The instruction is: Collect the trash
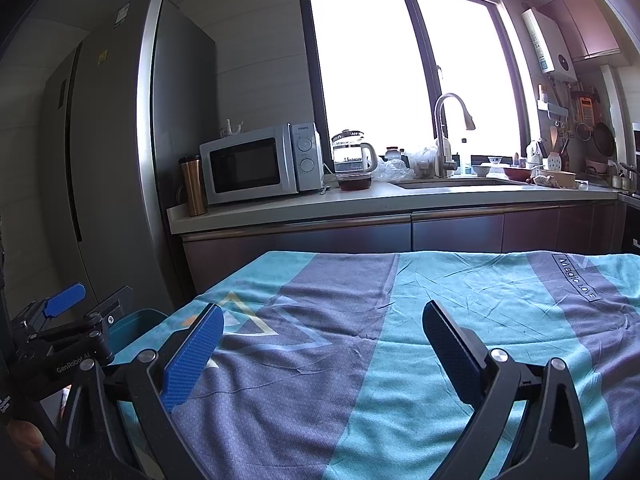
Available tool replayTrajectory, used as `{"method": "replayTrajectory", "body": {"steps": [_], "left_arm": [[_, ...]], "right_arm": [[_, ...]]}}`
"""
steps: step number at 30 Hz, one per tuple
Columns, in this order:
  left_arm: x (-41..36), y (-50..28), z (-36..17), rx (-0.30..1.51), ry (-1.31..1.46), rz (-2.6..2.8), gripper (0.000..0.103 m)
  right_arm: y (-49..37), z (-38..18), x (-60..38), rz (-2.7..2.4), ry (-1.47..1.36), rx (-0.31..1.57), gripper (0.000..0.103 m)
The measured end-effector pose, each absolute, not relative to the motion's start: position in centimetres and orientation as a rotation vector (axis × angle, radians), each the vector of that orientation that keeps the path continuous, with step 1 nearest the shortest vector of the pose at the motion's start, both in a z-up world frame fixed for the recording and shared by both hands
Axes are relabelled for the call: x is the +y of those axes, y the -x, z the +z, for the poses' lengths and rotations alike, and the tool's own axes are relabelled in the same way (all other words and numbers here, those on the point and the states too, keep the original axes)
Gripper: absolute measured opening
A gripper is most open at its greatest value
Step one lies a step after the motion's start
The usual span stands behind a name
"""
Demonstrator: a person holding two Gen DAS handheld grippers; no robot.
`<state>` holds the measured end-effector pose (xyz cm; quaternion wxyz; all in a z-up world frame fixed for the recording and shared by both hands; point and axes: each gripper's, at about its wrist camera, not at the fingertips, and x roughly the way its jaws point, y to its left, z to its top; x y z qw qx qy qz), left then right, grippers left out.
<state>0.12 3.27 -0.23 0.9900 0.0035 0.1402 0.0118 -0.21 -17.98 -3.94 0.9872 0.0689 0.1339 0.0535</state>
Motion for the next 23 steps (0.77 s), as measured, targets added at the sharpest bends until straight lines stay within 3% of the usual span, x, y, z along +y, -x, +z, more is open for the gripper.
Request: {"method": "replayTrajectory", "body": {"steps": [14, 23], "left_arm": [[2.8, -0.4, -0.3, 0.272, -0.013, 0.004, 0.097], [0.0, -6.6, -3.0, 0.554, -0.025, -0.133, 0.097]], "right_arm": [[0.1, -4.0, -18.1, 0.103, -0.145, 0.276, 0.096], [-1.9, -4.9, -20.9, 0.085, -0.157, 0.396, 0.096]]}}
